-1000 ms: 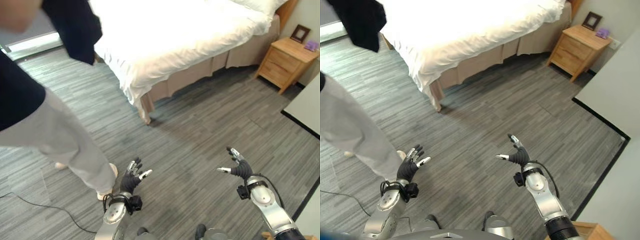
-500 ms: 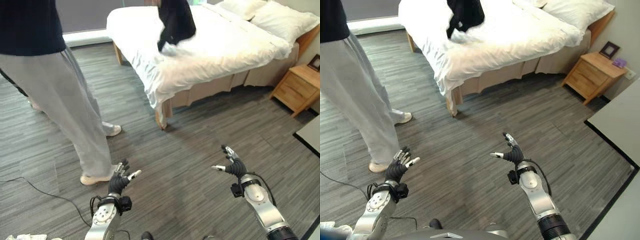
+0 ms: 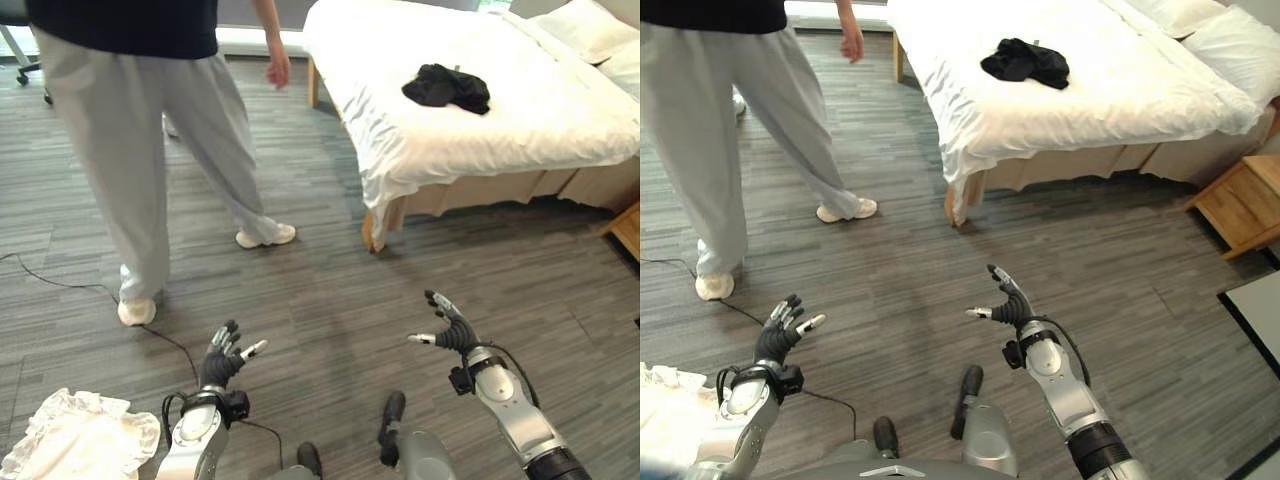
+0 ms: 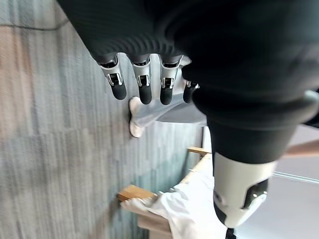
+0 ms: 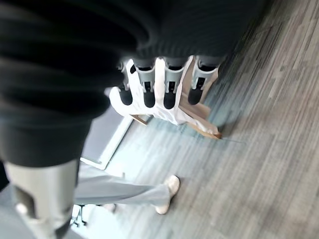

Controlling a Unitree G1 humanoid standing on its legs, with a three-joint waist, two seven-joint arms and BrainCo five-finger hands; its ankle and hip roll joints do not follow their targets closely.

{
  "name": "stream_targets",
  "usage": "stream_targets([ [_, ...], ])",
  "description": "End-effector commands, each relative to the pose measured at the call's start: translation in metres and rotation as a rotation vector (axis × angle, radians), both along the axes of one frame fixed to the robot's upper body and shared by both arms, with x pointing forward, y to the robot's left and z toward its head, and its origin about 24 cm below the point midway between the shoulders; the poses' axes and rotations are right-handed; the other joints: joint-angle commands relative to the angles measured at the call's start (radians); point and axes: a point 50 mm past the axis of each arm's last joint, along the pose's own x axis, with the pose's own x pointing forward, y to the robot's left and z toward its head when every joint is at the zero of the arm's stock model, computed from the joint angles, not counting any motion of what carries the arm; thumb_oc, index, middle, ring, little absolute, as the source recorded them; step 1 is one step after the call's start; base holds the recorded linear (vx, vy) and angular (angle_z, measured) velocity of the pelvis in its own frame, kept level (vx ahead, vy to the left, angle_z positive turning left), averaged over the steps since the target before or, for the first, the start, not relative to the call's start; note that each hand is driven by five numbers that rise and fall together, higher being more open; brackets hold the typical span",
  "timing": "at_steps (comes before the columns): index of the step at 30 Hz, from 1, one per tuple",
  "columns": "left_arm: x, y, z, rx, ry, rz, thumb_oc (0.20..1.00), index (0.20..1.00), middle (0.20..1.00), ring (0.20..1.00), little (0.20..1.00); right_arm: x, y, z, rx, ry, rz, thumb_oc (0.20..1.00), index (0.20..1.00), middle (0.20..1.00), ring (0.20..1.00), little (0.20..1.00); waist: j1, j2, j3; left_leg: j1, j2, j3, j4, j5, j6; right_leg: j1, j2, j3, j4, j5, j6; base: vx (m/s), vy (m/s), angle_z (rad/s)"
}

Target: Pick up bed clothes into laundry basket.

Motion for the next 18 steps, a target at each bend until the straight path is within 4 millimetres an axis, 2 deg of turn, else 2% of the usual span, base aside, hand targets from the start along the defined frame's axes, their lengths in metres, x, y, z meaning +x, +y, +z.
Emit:
stream_targets([
  [1,0.005,-0.007,0.019,-0.014,-0.125,-0.070,1.000,1.000,1.000,1.000,1.000,0.026,-0.005,0.022,-0.023,-0.107,-0.001,1.000,1.000,1.000,1.000,1.000,0.010,0.000,-0.019,0.110,0.120,0.053,0.091,-0.166,-0.100,0.145,0.021,-0.001,-0.038,-0.024,0.011,0.24,-0.086,-0.03],
  [2,0.002,-0.008,0.017,-0.027,-0.121,-0.071,1.000,1.000,1.000,1.000,1.000,0.029,-0.007,0.021,-0.046,-0.105,-0.007,1.000,1.000,1.000,1.000,1.000,0.013,0.014,-0.014,0.098,0.131,0.039,0.122,-0.188,-0.109,0.157,0.034,0.016,-0.048,-0.036,0.011,0.14,-0.088,0.15],
  [4,0.003,-0.012,0.014,-0.042,-0.116,-0.090,1.000,1.000,1.000,1.000,1.000,0.035,-0.010,0.024,-0.070,-0.116,-0.013,1.000,1.000,1.000,1.000,1.000,0.018,0.005,-0.006,0.050,0.134,0.040,0.209,-0.191,-0.119,0.169,0.034,0.008,-0.083,-0.028,-0.012,0.11,-0.132,0.11],
  [5,0.005,-0.012,0.016,-0.043,-0.129,-0.099,1.000,1.000,1.000,1.000,1.000,0.040,-0.012,0.029,-0.086,-0.136,-0.010,1.000,1.000,1.000,1.000,1.000,0.025,0.003,0.011,-0.008,0.162,0.030,0.350,-0.176,-0.150,0.189,0.041,0.010,-0.098,-0.036,-0.036,0.10,-0.121,0.02],
  [6,0.005,-0.012,0.016,-0.043,-0.129,-0.099,1.000,1.000,1.000,1.000,1.000,0.040,-0.012,0.030,-0.086,-0.136,-0.010,1.000,1.000,1.000,1.000,1.000,0.024,0.005,0.011,-0.013,0.167,0.028,0.360,-0.180,-0.152,0.189,0.044,0.009,-0.099,-0.035,-0.037,0.09,-0.135,0.06],
  [8,0.008,-0.013,0.017,-0.054,-0.139,-0.099,1.000,1.000,1.000,1.000,1.000,0.042,-0.014,0.033,-0.098,-0.148,-0.016,1.000,1.000,1.000,1.000,1.000,0.039,0.004,0.034,-0.091,0.207,0.003,0.509,-0.117,-0.195,0.217,0.057,0.004,-0.113,-0.064,-0.061,0.02,-0.096,-0.17],
  [9,0.008,-0.013,0.017,-0.054,-0.139,-0.099,1.000,1.000,1.000,1.000,1.000,0.042,-0.014,0.033,-0.098,-0.148,-0.016,1.000,1.000,1.000,1.000,1.000,0.039,0.004,0.034,-0.091,0.207,0.003,0.509,-0.117,-0.195,0.217,0.057,0.004,-0.113,-0.064,-0.061,0.01,-0.073,-0.33],
  [10,0.010,-0.014,0.018,-0.056,-0.144,-0.100,1.000,1.000,1.000,1.000,1.000,0.044,-0.018,0.032,-0.125,-0.149,-0.024,1.000,1.000,1.000,1.000,1.000,0.049,0.004,0.054,-0.146,0.234,0.006,0.523,-0.098,-0.199,0.237,0.051,-0.014,-0.119,-0.079,-0.065,0.01,-0.026,-0.22],
  [11,0.010,-0.014,0.018,-0.056,-0.144,-0.100,1.000,1.000,1.000,1.000,1.000,0.044,-0.018,0.032,-0.125,-0.149,-0.024,1.000,1.000,1.000,1.000,1.000,0.049,0.004,0.054,-0.146,0.234,0.006,0.523,-0.098,-0.199,0.237,0.051,-0.014,-0.119,-0.079,-0.065,0.19,0.023,-0.11],
  [12,0.006,-0.013,0.015,-0.049,-0.126,-0.102,1.000,1.000,1.000,1.000,1.000,0.045,-0.018,0.031,-0.144,-0.144,-0.021,1.000,1.000,1.000,1.000,1.000,0.055,0.014,0.049,-0.138,0.241,0.014,0.436,-0.162,-0.182,0.253,0.048,-0.008,-0.119,-0.097,-0.046,0.21,0.089,0.00],
  [13,0.005,-0.013,0.014,-0.042,-0.122,-0.107,1.000,1.000,1.000,1.000,1.000,0.046,-0.018,0.033,-0.145,-0.149,-0.016,1.000,1.000,1.000,1.000,1.000,0.056,0.017,0.047,-0.147,0.229,0.011,0.379,-0.140,-0.177,0.248,0.041,-0.008,-0.119,-0.094,-0.037,0.21,0.145,-0.02],
  [14,0.005,-0.012,0.014,-0.038,-0.122,-0.104,1.000,1.000,1.000,1.000,1.000,0.048,-0.019,0.035,-0.148,-0.156,-0.020,1.000,1.000,1.000,1.000,1.000,0.061,0.019,0.048,-0.177,0.225,0.024,0.322,-0.091,-0.168,0.242,0.028,-0.016,-0.119,-0.083,-0.034,0.20,0.250,0.00],
  [15,0.002,-0.010,0.012,-0.049,-0.122,-0.084,1.000,1.000,1.000,1.000,1.000,0.050,-0.023,0.041,-0.159,-0.181,-0.030,1.000,1.000,1.000,1.000,1.000,0.071,0.045,0.040,-0.201,0.230,0.025,0.165,0.018,-0.180,0.249,0.027,-0.001,-0.119,-0.097,-0.014,0.16,0.209,-0.02],
  [17,0.000,-0.010,0.012,-0.054,-0.122,-0.078,1.000,1.000,1.000,1.000,1.000,0.050,-0.024,0.043,-0.163,-0.190,-0.035,1.000,1.000,1.000,1.000,1.000,0.073,0.054,0.036,-0.207,0.241,0.026,0.136,0.037,-0.188,0.264,0.029,0.008,-0.119,-0.112,-0.005,0.21,0.153,-0.14],
  [18,-0.001,-0.011,0.011,-0.060,-0.124,-0.074,1.000,1.000,1.000,1.000,1.000,0.050,-0.025,0.044,-0.168,-0.199,-0.036,1.000,1.000,1.000,1.000,1.000,0.075,0.061,0.042,-0.217,0.250,0.050,0.114,0.075,-0.186,0.268,0.029,-0.001,-0.119,-0.108,-0.009,0.19,0.144,-0.20],
])
